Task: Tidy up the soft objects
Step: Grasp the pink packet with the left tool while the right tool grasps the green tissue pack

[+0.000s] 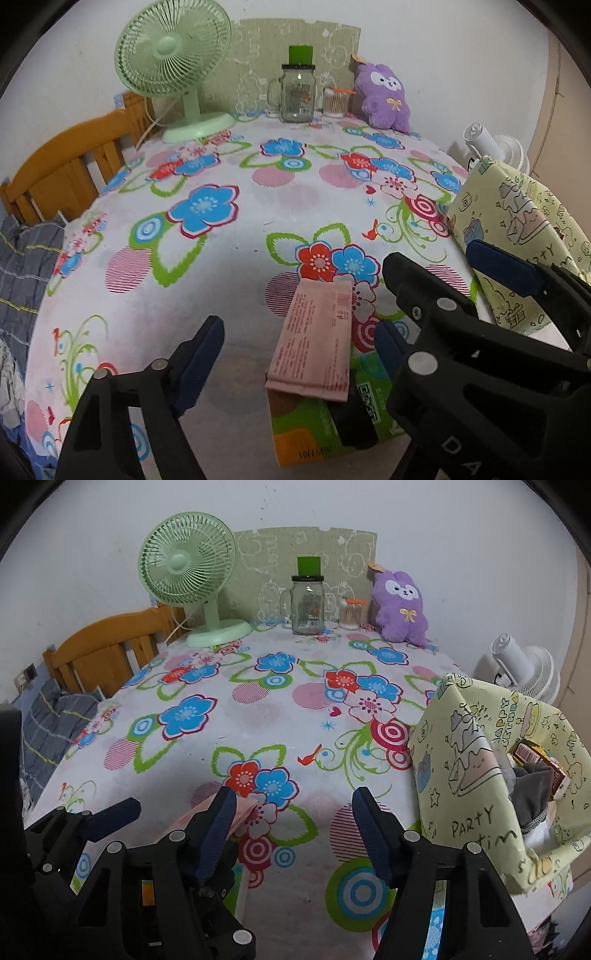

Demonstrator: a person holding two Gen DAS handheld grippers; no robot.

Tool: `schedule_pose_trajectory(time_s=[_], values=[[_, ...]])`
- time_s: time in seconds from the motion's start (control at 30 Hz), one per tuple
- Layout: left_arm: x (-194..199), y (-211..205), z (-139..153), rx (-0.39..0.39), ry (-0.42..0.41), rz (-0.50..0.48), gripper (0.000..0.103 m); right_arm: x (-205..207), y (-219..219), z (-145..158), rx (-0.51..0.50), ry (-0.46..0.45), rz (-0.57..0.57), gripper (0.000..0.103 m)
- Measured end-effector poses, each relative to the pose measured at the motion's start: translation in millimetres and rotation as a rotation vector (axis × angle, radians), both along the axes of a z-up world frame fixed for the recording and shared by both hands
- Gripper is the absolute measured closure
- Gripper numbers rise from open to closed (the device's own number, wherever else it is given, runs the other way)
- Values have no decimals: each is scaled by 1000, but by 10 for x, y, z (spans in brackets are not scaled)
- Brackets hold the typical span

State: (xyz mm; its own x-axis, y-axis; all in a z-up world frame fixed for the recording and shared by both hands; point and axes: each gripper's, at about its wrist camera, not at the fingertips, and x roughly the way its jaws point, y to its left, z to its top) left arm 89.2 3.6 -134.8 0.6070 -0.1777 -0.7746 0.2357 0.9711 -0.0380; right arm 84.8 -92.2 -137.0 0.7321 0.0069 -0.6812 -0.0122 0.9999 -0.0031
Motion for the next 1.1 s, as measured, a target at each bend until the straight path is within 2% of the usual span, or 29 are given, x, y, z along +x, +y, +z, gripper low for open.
schedule_pose_trajectory(time_s=[0.07,0.2,0.27,0.33,0.4,0.57,0.73,1.1], values=[[48,5,-47,-11,24,-6,23,38,0,-28,-4,9,-2,34],[125,18,-143,-27,65,3,35,104,8,-75,-24,26,2,34],[124,15,-138,-14,58,-1,44,122,9,-91,-25,31,6,34],[134,13,-138,-2,53,0,57,138,5,-105,-19,38,8,34],[138,19,-139,2,45,4,61,149,6,-115,-15,41,9,34],[143,21,-132,2,39,9,64,154,11,-113,-11,40,12,34],[91,22,-47,34,-6,28,64,118,20,-68,2,30,18,34],[-159,206,106,53,-49,76,64,-66,185,24,40,22,72,33]])
